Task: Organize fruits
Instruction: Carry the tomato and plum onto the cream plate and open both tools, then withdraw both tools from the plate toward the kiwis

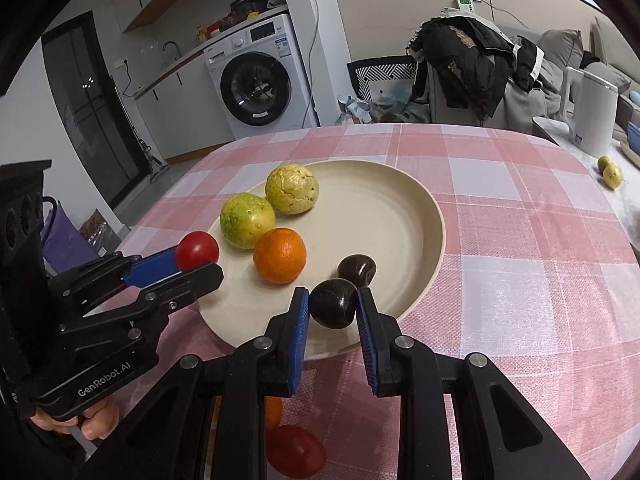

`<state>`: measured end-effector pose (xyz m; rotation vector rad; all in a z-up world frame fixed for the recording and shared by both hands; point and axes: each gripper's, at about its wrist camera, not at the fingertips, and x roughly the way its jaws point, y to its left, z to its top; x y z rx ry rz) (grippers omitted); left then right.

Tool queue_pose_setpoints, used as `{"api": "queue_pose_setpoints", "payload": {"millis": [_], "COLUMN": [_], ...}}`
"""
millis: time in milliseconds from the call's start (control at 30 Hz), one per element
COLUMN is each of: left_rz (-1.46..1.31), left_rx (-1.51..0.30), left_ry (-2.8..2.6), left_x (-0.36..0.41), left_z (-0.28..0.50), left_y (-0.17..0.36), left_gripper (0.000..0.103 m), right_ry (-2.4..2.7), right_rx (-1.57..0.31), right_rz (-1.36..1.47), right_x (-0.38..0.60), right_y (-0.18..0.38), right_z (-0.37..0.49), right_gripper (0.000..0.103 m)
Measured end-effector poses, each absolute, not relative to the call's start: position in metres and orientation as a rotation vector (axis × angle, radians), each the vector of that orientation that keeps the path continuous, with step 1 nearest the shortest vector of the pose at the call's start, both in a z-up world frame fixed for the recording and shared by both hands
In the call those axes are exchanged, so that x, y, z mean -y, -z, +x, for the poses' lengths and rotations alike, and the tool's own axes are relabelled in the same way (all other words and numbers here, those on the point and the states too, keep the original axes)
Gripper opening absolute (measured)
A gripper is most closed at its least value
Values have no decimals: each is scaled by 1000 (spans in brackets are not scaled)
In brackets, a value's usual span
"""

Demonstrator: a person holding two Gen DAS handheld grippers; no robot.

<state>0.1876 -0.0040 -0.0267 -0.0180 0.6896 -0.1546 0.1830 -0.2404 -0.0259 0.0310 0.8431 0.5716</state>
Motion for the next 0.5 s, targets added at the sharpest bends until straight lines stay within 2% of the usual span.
{"api": "queue_pose_setpoints", "payload": {"millis": [133,167,200,233,300,333,367,400,467,500], "left_rz": [-21,-21,-20,-20,-29,-37,-42,-44,-46,-43], "left_rx": [-681,-681,-679,-676,-656,-642,-631,-623,-617,-623], "left_ry": [139,138,133,127,114,114,115,114,124,124], "left_x": [1,1,0,-1,-4,-5,-6,-7,-6,-5], "left_z": [183,181,178,175,165,159,154,150,138,134], "left_y": [24,22,21,19,13,10,6,4,-2,-3], "left_gripper": [28,30,37,43,69,74,83,85,89,98], "right_ry": [-555,-547,-538,-528,-513,-510,-511,-512,-512,-509], "right_rx": [-837,-823,-807,-796,-790,-792,-794,-795,-794,-794], "right_rz": [19,13,7,4,0,1,4,7,11,10], "right_x": [240,242,244,246,253,257,263,267,276,280], "right_y": [24,22,20,19,17,17,17,17,16,15], "right_z": [181,178,175,172,167,164,161,158,151,148], "right_gripper": [33,40,49,53,64,68,78,88,96,100]}}
